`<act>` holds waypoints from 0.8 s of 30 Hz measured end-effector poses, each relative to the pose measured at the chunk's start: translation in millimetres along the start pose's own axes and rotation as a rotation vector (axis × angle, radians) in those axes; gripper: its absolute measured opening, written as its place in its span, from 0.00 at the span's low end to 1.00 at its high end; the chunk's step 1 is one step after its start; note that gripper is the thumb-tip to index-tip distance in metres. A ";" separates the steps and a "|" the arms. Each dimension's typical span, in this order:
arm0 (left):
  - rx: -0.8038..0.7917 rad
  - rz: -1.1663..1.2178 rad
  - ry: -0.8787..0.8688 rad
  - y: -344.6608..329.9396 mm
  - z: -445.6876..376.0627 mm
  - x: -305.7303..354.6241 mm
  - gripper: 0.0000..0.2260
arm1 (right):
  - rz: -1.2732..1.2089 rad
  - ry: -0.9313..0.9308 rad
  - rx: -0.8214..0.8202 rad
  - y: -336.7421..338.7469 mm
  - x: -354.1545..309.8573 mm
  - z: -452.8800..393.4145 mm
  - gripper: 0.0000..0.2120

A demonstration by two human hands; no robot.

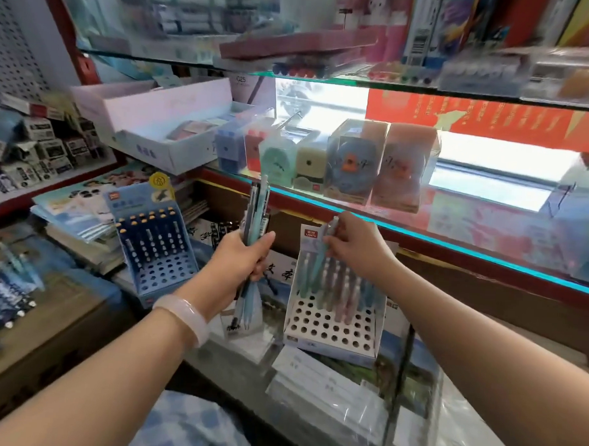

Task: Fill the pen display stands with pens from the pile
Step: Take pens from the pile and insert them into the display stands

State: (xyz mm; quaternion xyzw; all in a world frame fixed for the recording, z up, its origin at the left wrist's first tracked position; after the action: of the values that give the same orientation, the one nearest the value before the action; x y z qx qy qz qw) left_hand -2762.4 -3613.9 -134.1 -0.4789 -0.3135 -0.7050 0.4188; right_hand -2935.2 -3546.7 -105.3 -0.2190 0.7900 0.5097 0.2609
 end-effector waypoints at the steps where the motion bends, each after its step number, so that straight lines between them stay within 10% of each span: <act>1: 0.011 -0.005 0.007 3.8 -1.5 -3.0 0.08 | 0.006 -0.002 0.003 -0.8 1.4 -0.7 0.06; 24: -0.015 -0.023 0.030 16.3 -13.5 -37.7 0.07 | 0.380 -0.028 -0.147 -44.8 22.0 3.4 0.08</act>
State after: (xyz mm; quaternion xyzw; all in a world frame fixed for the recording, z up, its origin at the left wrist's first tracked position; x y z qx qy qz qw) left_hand -2746.3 -3621.7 -173.4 -0.4677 -0.3074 -0.7193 0.4116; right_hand -2924.0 -3562.6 -151.5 -0.0775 0.7742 0.6090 0.1542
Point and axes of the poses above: each hand's wrist, its own z-axis away from the middle knuckle, its own y-axis out of the back of the hand, x = y × z, the point moved 8 cm from there along -z, towards the middle knuckle, and after that the axes turned 14 degrees about y, right-handed, at the moved point
